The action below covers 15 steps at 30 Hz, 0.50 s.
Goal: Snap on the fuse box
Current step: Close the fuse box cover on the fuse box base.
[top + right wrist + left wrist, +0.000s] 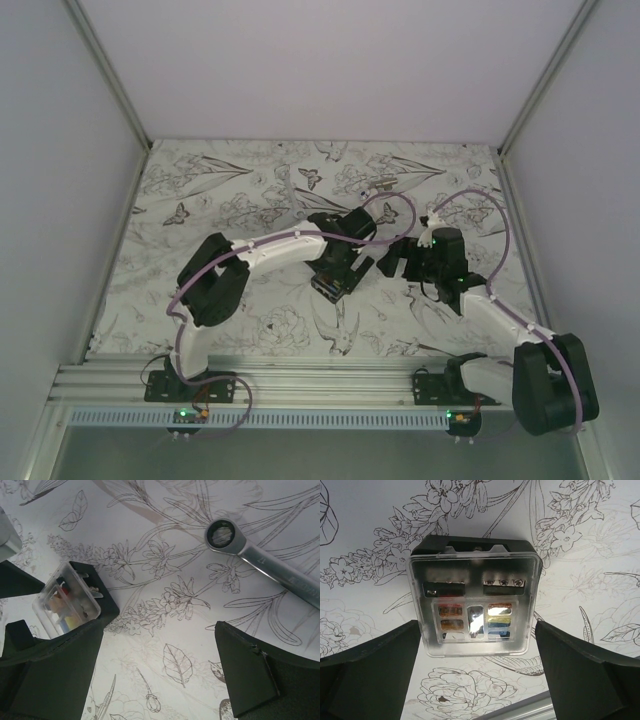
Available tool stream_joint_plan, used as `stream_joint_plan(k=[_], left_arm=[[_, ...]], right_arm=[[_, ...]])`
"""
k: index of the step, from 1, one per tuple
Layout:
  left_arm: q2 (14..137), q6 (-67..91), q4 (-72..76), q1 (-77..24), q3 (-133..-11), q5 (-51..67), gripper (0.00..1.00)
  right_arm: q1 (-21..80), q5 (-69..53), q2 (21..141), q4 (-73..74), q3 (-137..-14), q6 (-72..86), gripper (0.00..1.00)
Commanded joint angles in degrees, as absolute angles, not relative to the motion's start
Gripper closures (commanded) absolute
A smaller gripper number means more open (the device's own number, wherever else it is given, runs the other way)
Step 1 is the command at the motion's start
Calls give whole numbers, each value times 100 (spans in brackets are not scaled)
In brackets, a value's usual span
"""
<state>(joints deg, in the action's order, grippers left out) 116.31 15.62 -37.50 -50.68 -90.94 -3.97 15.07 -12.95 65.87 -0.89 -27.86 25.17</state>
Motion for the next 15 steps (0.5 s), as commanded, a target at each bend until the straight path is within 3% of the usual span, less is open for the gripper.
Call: stream_joint_plan(k=[1, 15], left_arm=[[11326, 1621, -3997, -5106, -9052, -234, 0], [11002, 1791, -3970, -5040, -8786, -500, 0]], right_arm=[[1452, -1722, 6701, -445, -2780, 2686, 1], [1672, -2335, 7106, -793, -2804, 2979, 0]])
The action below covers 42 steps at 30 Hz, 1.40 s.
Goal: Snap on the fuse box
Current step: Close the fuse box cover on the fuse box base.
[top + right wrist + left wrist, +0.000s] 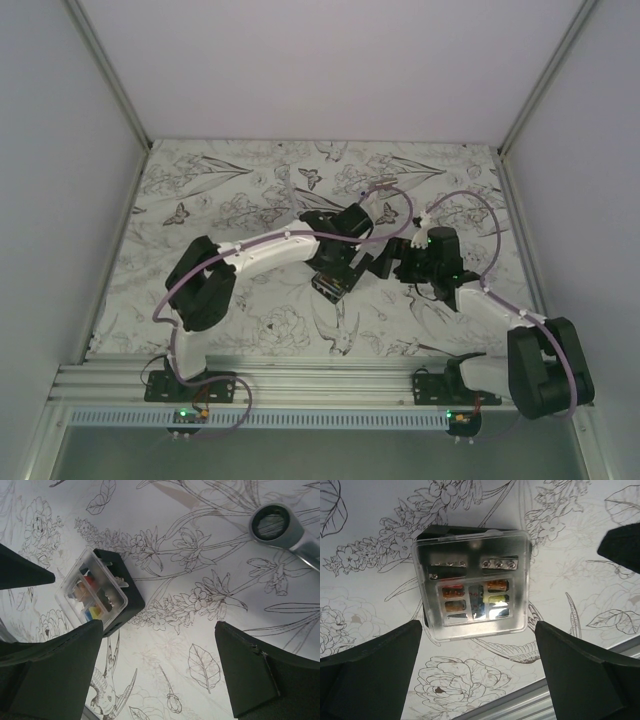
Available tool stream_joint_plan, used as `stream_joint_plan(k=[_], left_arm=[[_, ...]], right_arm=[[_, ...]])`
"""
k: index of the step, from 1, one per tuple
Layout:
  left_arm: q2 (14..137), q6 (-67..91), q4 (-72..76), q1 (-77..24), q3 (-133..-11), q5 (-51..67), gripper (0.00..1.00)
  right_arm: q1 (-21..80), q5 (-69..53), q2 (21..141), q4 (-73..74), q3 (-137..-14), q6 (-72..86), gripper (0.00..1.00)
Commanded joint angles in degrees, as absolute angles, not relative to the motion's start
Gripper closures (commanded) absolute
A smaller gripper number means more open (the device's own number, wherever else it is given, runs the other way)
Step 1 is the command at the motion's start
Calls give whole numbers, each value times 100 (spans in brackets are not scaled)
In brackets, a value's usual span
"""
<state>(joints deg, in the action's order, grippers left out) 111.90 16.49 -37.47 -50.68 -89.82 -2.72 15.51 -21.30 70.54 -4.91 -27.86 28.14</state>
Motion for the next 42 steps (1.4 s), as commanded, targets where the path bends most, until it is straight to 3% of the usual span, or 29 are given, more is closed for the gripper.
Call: stream_joint_plan(k=[1, 7, 16, 20, 28, 42], left_arm=[[10921, 1826, -3962, -4997, -8762, -525, 0], [10514, 2086, -3670, -4580, -8343, 56, 2], [10444, 2406, -3195, -3995, -8028, 1079, 29], [10433, 2540, -2936, -3689, -7755, 1609, 37], [10655, 2606, -2739, -3538, -7634, 1891, 44], [10895, 2689, -2598, -3450, -7498, 2084, 49]], right_arm=[[1701, -2350, 7121, -819, -2794, 3016, 0], [1884, -2537, 7172, -1046, -2689, 3287, 6], [2437, -2643, 7664, -1792, -2492, 3945, 35], [2654, -2600, 7837, -2017, -2461, 4136, 43], [3045, -2416, 8156, -2250, -2544, 4373, 54], [3291, -2209, 8420, -2262, -2799, 4512, 64]])
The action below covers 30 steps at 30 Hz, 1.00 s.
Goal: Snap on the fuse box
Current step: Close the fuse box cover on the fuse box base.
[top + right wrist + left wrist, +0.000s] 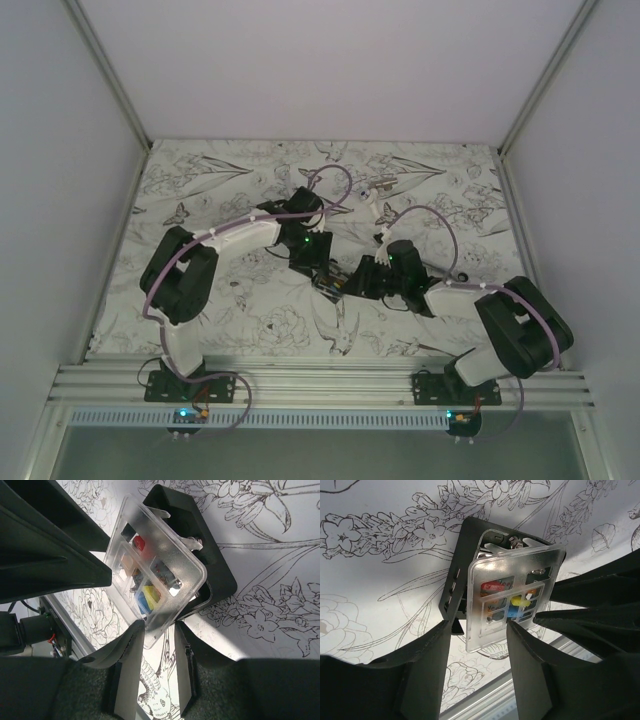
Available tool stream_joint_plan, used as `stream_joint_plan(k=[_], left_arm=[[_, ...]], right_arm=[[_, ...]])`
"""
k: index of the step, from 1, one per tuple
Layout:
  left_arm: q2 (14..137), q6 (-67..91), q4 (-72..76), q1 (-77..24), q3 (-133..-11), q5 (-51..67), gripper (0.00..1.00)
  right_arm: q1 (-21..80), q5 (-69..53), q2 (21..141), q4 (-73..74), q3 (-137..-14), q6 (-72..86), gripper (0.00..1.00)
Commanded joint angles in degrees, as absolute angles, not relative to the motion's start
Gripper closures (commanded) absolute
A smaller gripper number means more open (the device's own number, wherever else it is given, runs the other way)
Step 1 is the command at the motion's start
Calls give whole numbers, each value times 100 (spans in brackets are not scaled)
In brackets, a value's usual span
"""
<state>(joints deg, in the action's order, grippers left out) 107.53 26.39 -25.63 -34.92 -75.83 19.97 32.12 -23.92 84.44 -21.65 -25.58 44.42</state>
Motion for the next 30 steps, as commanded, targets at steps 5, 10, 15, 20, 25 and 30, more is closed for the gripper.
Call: stream_joint_plan(k=[5, 10, 15, 20, 25, 30], left_arm=[[10905, 2716, -2586, -3384, -7438, 2081, 50], [10844, 2901, -2516, -3390, -7314, 2388, 48], [10725, 3292, -2352, -3529, -6983, 2644, 45], [10407, 3651, -2158, -3782, -6689, 2643, 43], [10126, 3874, -2127, -3913, -6548, 2410, 38], [9847, 3842, -2173, -3935, -6420, 2050, 30]], right_arm=[[3353, -2134, 8368, -2162, -2823, 4548, 64], [3373, -1905, 8125, -1882, -2855, 4515, 60], [3374, -1468, 7720, -1342, -2832, 4385, 53], [3373, -1097, 7362, -759, -2778, 4254, 47], [3373, -824, 7074, -340, -2714, 4184, 41], [3384, -852, 6949, -299, -2695, 4183, 39]])
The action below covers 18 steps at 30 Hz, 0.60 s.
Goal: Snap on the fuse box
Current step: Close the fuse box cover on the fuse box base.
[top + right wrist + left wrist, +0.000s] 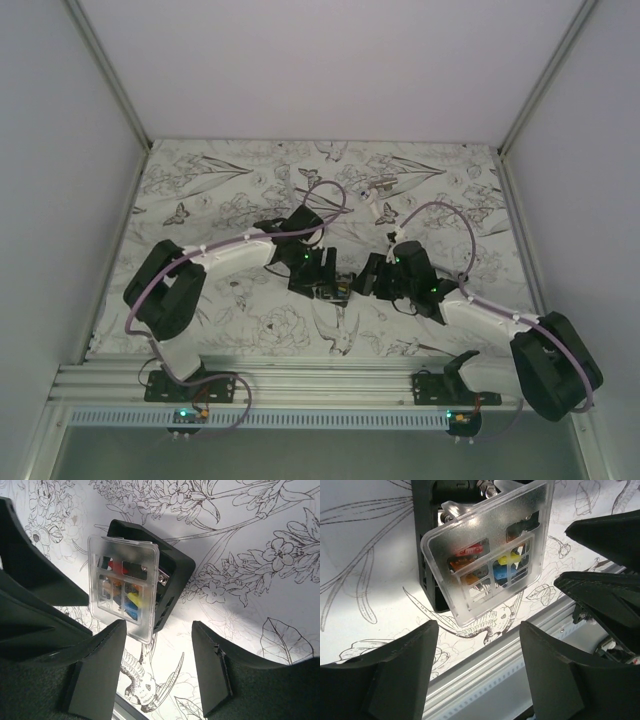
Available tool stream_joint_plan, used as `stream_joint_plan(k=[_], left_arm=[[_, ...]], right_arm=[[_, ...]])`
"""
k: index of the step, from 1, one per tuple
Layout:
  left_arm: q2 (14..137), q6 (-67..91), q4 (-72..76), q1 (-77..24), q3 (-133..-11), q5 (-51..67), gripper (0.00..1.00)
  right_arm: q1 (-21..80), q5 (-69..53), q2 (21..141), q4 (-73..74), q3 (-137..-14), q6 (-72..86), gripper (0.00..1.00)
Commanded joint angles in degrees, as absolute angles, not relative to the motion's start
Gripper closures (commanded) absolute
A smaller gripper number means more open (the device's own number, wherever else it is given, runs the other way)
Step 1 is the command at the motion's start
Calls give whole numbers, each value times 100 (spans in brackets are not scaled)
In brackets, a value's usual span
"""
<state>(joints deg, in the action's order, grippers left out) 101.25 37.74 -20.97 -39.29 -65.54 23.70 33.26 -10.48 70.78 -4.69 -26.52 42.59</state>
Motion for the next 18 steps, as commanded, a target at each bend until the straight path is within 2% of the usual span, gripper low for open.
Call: stream_joint_plan(k=[1, 4, 12, 18], left_arm=[[9777, 3788, -2224, -3995, -6373, 1834, 27], [9672, 3741, -2357, -4297, -6261, 1225, 29], [9761, 4073, -2339, -5083, -6321, 25, 61], [9689, 4359, -2331, -5137, -6094, -418, 70]], right_arm=[[3380, -840, 6946, -293, -2702, 4177, 39], [3384, -758, 6958, -293, -2724, 4158, 38], [3377, -610, 7006, -253, -2823, 4087, 33], [3383, -501, 6896, -217, -2816, 4047, 29]])
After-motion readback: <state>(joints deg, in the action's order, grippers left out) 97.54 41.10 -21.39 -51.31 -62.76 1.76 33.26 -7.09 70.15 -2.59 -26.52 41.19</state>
